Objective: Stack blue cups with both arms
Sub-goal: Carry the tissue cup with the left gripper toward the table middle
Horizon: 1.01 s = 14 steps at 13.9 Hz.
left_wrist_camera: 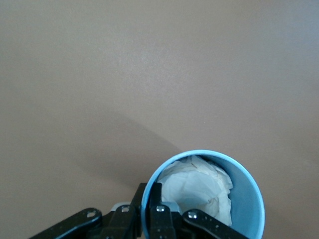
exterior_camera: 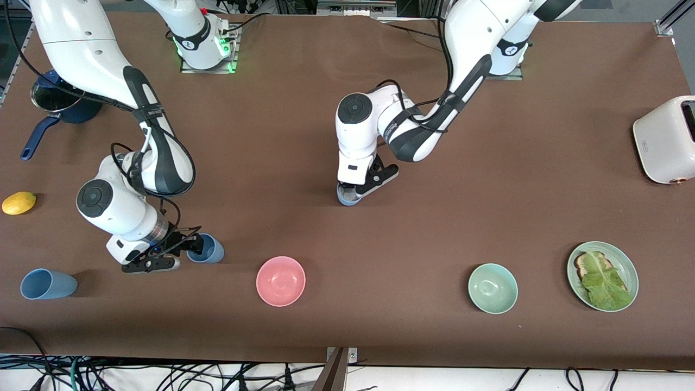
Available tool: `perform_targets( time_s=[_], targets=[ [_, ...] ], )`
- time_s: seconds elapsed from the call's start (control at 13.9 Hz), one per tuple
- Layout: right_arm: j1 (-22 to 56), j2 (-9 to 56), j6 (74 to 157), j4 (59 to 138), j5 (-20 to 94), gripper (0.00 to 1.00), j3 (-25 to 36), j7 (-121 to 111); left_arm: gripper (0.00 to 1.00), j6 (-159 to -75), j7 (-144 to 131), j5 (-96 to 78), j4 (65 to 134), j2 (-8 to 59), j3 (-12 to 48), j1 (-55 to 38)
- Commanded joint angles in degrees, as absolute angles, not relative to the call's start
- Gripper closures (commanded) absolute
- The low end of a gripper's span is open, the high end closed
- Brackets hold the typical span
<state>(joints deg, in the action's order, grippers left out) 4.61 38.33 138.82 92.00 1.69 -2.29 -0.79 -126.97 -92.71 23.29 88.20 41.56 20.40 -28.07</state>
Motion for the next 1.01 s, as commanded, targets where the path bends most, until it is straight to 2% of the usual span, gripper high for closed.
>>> perform_targets(
  time_s=[0.0, 0.36, 0.57, 0.72, 0.93],
  targets=[
    [4.7, 39.1, 139.2, 91.0, 2.7, 0.43, -2.4, -1.1, 1.00, -127.4, -95.0, 25.0, 86.1, 43.4, 19.2, -29.8],
    [4.8, 38.9, 139.0, 91.1, 2.7, 0.58, -2.4, -1.1, 1.00, -128.1, -94.7, 25.0, 86.1, 43.5, 18.9, -30.1],
    [4.9, 38.7, 139.0, 91.3, 2.7, 0.67, -2.4, -1.1, 0.69, -128.1, -93.3, 25.1, 86.1, 43.2, 18.9, -29.9],
    [5.1, 38.5, 139.0, 91.8, 2.9, 0.71, -2.4, -1.1, 0.42, -128.1, -92.0, 25.3, 86.1, 43.1, 18.9, -29.9],
    [5.3, 38.5, 139.0, 91.9, 2.9, 0.77, -2.4, -1.1, 0.22, -128.1, -92.0, 25.5, 86.1, 42.9, 18.9, -29.9]
  ],
)
